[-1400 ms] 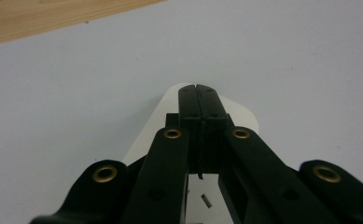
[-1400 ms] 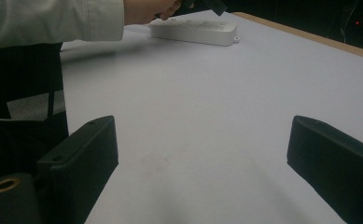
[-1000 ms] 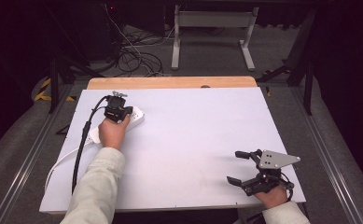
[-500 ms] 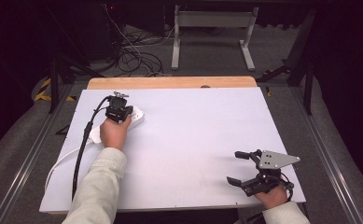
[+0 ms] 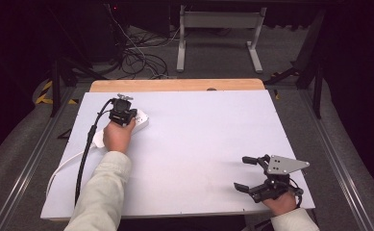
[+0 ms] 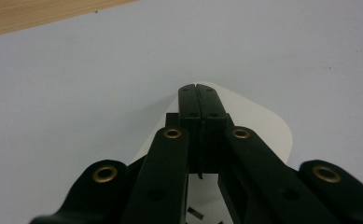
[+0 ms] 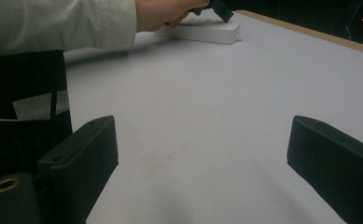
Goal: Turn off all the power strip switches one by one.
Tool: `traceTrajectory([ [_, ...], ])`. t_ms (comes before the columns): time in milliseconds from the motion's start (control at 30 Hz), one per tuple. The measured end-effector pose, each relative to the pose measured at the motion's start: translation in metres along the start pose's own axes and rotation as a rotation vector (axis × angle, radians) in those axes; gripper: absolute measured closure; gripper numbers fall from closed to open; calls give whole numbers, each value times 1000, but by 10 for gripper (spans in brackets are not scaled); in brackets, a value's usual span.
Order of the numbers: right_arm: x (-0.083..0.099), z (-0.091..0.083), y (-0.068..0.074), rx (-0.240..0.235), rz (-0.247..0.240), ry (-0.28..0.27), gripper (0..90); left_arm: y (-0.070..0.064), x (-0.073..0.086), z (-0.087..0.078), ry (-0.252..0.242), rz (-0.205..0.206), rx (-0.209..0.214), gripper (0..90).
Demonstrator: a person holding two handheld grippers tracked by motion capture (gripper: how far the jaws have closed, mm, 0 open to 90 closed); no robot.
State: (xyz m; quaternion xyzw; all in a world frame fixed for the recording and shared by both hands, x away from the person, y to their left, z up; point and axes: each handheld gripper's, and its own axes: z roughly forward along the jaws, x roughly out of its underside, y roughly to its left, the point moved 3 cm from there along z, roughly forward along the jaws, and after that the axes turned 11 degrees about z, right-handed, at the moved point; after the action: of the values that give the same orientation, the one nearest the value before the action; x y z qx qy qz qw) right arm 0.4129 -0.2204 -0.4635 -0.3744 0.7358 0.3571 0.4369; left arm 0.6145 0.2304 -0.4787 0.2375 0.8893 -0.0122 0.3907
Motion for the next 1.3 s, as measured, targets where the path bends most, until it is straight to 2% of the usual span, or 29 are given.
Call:
traceTrajectory([
  [300, 1, -3, 0, 0, 1, -7, 94, 3, 0, 0, 5, -41, 32, 900],
  [467, 2, -4, 0, 3, 3, -7, 95, 1, -1, 1, 11, -10, 8, 900],
  [567, 2, -4, 1, 3, 3, -5, 94, 2, -1, 2, 18, -24, 13, 900],
  [667, 2, -6, 1, 6, 2, -11, 95, 1, -2, 1, 19, -16, 12, 900],
  [700, 2, -6, 0, 6, 4, -11, 94, 3, -2, -1, -2, -30, 28, 900],
  [767, 2, -7, 0, 12, 3, -15, 95, 8, -1, -7, -10, -71, 76, 900],
  [867, 1, -7, 0, 14, 2, -16, 95, 8, -5, -22, -56, -25, 77, 900],
  [967, 1, -4, -1, 14, 2, -8, 94, 4, -12, -40, -106, -15, 102, 900],
  [1100, -1, -6, 1, 22, -4, -17, 94, -2, -16, -58, -142, 18, 109, 900],
  [1167, -1, -5, 1, 26, -5, -15, 94, -7, -16, -67, -157, 34, 128, 899],
  [1233, -1, -5, 1, 26, -6, -14, 95, -11, -15, -78, -185, 49, 156, 761],
  [1300, -1, -5, 1, 28, -6, -18, 94, -16, -13, -92, -233, 70, 169, 733],
])
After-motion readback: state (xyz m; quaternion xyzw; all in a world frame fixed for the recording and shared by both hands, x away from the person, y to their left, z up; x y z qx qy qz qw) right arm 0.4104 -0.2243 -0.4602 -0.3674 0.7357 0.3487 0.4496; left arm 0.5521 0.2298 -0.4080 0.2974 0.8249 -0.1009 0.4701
